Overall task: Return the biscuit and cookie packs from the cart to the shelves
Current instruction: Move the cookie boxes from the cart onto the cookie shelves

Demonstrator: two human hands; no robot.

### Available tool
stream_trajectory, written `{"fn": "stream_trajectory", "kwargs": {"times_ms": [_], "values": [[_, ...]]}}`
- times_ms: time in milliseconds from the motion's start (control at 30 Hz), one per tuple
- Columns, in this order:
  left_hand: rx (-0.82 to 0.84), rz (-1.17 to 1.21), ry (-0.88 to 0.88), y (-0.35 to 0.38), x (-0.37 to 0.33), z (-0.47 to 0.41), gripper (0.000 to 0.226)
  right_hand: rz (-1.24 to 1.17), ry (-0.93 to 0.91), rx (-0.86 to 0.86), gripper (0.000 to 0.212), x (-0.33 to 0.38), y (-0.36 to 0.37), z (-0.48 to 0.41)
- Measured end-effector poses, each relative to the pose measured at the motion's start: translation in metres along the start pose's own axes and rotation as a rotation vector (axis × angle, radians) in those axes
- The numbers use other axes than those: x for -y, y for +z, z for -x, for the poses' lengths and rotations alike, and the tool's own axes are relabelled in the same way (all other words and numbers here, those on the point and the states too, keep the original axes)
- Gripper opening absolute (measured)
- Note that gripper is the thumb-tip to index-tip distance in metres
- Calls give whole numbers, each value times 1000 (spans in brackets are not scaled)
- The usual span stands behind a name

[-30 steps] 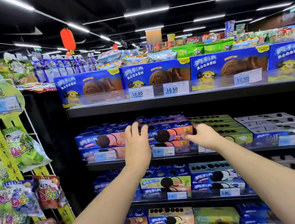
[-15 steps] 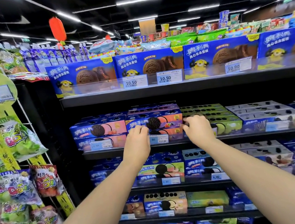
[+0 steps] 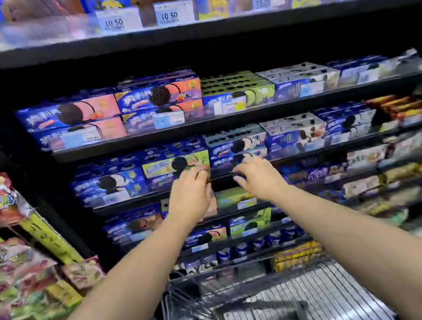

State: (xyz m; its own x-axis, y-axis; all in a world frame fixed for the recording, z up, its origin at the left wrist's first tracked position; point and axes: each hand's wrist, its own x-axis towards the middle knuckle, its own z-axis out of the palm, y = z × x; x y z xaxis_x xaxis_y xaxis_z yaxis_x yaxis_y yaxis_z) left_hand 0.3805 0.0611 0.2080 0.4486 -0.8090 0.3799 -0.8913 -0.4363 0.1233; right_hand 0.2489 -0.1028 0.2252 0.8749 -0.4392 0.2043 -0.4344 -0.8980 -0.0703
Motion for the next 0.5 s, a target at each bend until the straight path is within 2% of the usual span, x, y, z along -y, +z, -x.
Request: {"fn": "stream_trajectory", "kwargs": {"times_ms": [200, 500], "values": [[220, 46, 22, 115, -32, 85, 26, -39, 22, 348, 37, -36, 120, 100], [713, 93, -220, 313, -69, 235, 35, -120, 6, 894, 52, -71, 328, 208]]}}
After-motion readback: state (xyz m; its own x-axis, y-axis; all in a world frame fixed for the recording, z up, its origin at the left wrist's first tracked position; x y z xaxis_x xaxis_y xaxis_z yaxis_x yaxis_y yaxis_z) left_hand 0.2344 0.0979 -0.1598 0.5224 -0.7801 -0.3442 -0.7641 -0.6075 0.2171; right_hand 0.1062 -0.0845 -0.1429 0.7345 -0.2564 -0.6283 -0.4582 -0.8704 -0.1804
